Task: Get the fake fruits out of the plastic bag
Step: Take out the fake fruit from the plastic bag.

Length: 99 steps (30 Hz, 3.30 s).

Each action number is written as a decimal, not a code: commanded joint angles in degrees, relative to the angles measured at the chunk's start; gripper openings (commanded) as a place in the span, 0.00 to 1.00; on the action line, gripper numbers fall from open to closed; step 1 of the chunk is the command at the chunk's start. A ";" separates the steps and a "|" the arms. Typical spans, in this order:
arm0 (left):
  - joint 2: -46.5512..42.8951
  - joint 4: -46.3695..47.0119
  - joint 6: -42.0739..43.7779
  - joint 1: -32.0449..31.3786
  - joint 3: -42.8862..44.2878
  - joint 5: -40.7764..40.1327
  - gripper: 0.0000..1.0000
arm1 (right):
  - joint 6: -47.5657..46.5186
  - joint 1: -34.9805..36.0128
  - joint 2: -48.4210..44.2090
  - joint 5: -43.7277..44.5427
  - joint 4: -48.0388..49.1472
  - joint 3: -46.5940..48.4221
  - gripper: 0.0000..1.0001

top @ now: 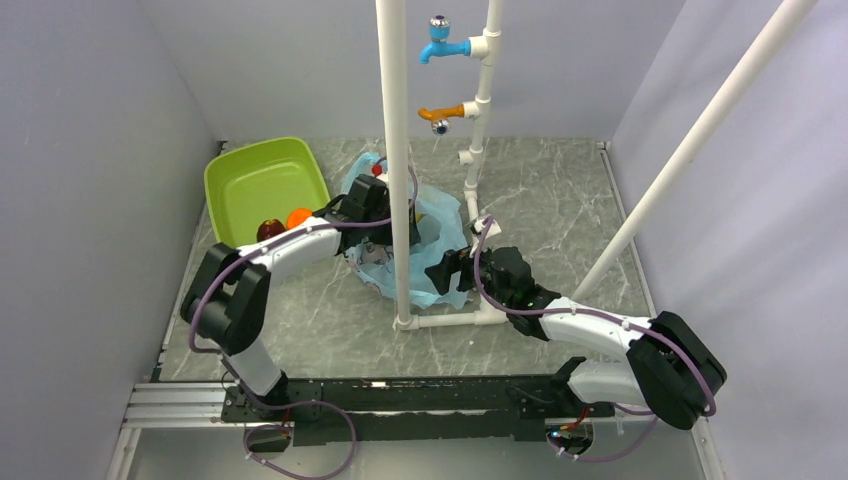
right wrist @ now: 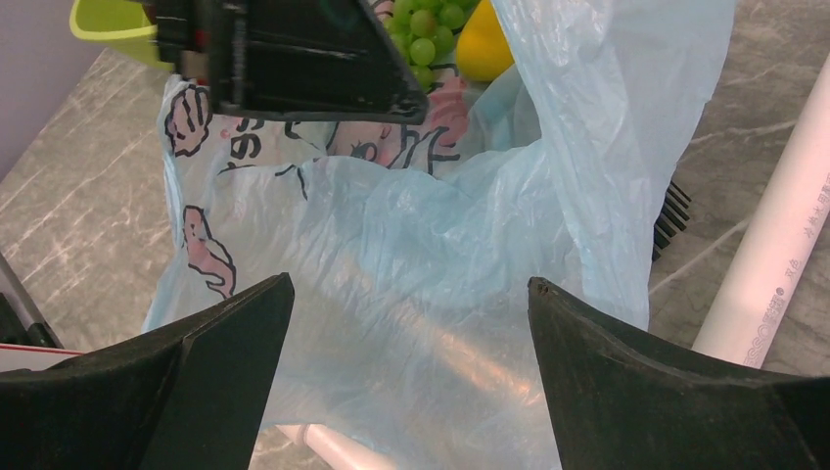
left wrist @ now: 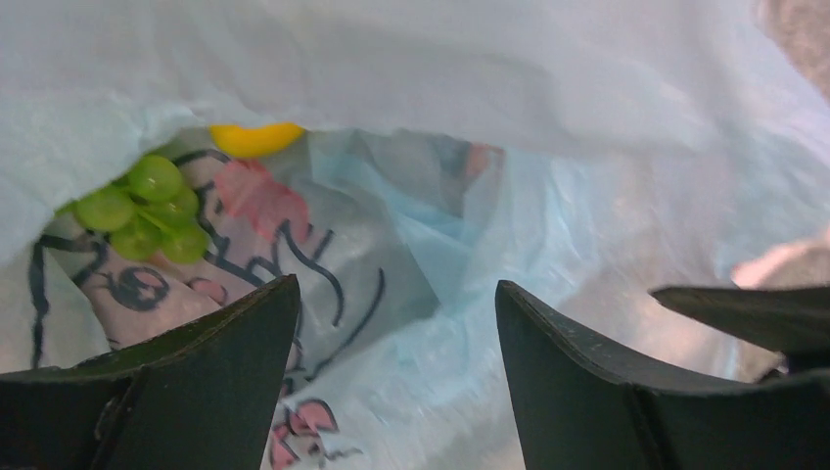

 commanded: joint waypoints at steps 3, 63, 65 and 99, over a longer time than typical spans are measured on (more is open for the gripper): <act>5.99 0.34 4.01 -0.19 5.93 -5.89 0.83 | -0.66 -0.08 -0.54 0.84 2.89 0.12 0.92; 6.62 4.22 6.56 2.94 8.30 -3.86 0.42 | -0.82 -0.10 0.39 -0.74 3.06 0.42 0.91; 4.66 2.63 6.68 2.92 7.17 -3.36 0.41 | -0.80 -0.11 0.46 -0.62 2.75 0.66 0.91; -35.99 -12.76 10.84 11.78 -16.49 -1.63 0.39 | -0.80 -0.12 1.80 -0.87 3.01 1.15 0.92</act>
